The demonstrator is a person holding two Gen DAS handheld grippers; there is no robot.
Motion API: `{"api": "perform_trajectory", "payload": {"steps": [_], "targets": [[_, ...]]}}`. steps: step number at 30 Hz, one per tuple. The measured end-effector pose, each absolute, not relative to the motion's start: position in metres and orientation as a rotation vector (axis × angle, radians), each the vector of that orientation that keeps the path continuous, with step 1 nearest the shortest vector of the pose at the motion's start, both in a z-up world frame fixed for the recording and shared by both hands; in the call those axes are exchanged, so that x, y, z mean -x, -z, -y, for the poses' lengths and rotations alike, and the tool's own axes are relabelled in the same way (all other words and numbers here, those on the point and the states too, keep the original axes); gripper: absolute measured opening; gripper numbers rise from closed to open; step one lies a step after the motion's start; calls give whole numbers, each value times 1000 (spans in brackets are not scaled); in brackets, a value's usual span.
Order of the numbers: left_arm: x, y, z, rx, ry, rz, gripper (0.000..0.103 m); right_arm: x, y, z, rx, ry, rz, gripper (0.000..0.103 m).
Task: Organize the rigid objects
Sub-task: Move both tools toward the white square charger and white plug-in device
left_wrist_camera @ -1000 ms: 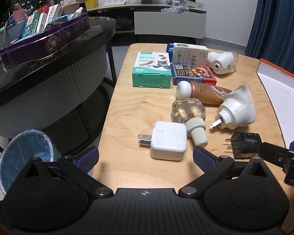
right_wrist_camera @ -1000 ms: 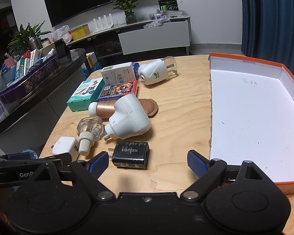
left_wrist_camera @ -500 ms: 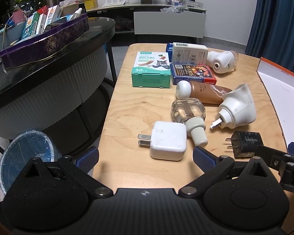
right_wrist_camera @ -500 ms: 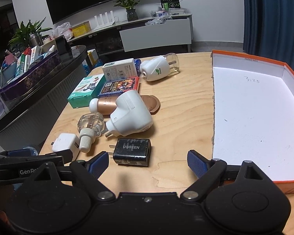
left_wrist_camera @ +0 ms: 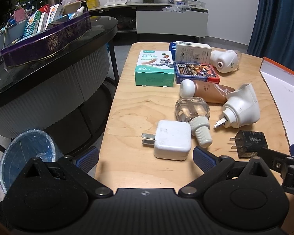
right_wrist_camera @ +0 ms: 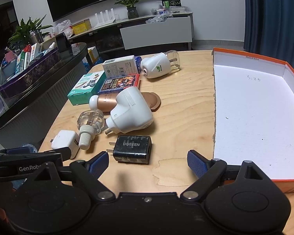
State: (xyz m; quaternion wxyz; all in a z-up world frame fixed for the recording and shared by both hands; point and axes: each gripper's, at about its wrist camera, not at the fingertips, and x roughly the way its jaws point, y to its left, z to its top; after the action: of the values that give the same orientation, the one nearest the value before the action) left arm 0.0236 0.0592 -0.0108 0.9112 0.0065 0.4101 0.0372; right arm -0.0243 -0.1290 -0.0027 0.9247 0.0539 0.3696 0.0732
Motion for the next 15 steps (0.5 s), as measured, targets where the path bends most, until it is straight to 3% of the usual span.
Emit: {"api": "perform_trajectory", "payload": {"steps": [15], "targets": [[-29, 16, -58, -20, -82, -850, 103, 24, 4, 129, -113, -154, -752, 102]]}}
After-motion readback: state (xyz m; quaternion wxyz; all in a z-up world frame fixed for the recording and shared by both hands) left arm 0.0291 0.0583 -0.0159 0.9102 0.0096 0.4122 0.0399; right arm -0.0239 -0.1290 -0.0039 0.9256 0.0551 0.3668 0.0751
